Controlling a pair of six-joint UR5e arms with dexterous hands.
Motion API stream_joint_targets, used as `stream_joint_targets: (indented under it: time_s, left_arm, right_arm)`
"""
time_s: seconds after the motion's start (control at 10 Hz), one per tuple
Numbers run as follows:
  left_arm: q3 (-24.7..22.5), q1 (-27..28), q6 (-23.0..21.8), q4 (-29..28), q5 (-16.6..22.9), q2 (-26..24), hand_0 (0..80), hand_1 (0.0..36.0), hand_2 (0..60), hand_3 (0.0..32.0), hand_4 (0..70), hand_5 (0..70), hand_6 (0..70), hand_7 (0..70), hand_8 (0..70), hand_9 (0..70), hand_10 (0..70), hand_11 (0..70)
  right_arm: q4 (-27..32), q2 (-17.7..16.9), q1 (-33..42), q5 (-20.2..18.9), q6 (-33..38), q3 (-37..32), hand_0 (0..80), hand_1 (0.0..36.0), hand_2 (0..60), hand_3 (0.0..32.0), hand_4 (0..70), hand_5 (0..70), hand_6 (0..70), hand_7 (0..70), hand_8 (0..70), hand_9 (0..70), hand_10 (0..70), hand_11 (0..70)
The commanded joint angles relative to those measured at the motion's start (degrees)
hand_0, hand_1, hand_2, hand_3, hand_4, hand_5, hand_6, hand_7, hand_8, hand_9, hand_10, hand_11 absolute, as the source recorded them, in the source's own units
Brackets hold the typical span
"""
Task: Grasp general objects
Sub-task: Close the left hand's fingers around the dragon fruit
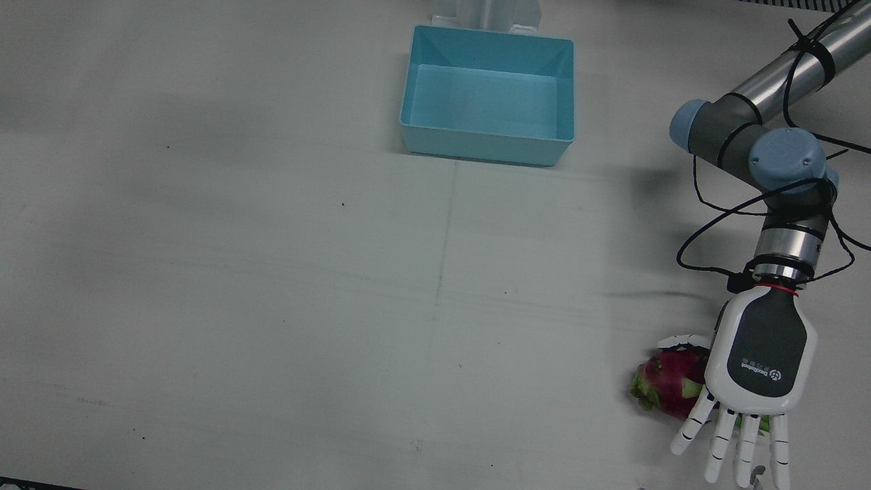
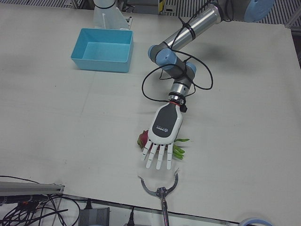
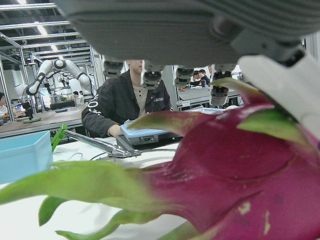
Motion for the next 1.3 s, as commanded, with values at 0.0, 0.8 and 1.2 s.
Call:
stream_joint_targets:
  time_s: [0.0, 0.8, 1.2]
  left_arm:
    - [1.56, 0.22, 0.81, -0.84, 0.00, -0.06, 48.1, 14.5, 15.1, 23.4, 6.5, 24.2, 0.0, 5.6, 12.2, 0.0, 2.2, 4.0]
    - [-5.53, -0.39, 0.02, -0.67, 0.35, 0.20, 47.7, 23.3, 58.3, 0.0, 31.6, 70.0, 8.4, 12.6, 12.8, 1.1, 2.1, 3.7]
    - [-18.62, -0.48, -5.92, -0.14, 14.45, 4.94, 44.0, 23.5, 60.0, 0.0, 25.6, 70.0, 8.8, 14.9, 14.7, 3.2, 3.0, 4.9]
  right_arm:
    - [0.00, 0.00, 0.00, -0.04, 0.03, 0.00, 0.0, 0.0, 0.0, 0.0, 0.0, 0.0, 0.0, 0.0, 0.0, 0.0, 0.0, 0.0]
    - [0.00, 0.00, 0.00, 0.05, 0.03, 0.00, 0.0, 0.0, 0.0, 0.0, 0.0, 0.0, 0.0, 0.0, 0.0, 0.0, 0.0, 0.0]
    - [0.00, 0.00, 0.00, 0.05, -0.06, 0.09, 0.0, 0.0, 0.0, 0.0, 0.0, 0.0, 0.0, 0.0, 0.0, 0.0, 0.0, 0.0]
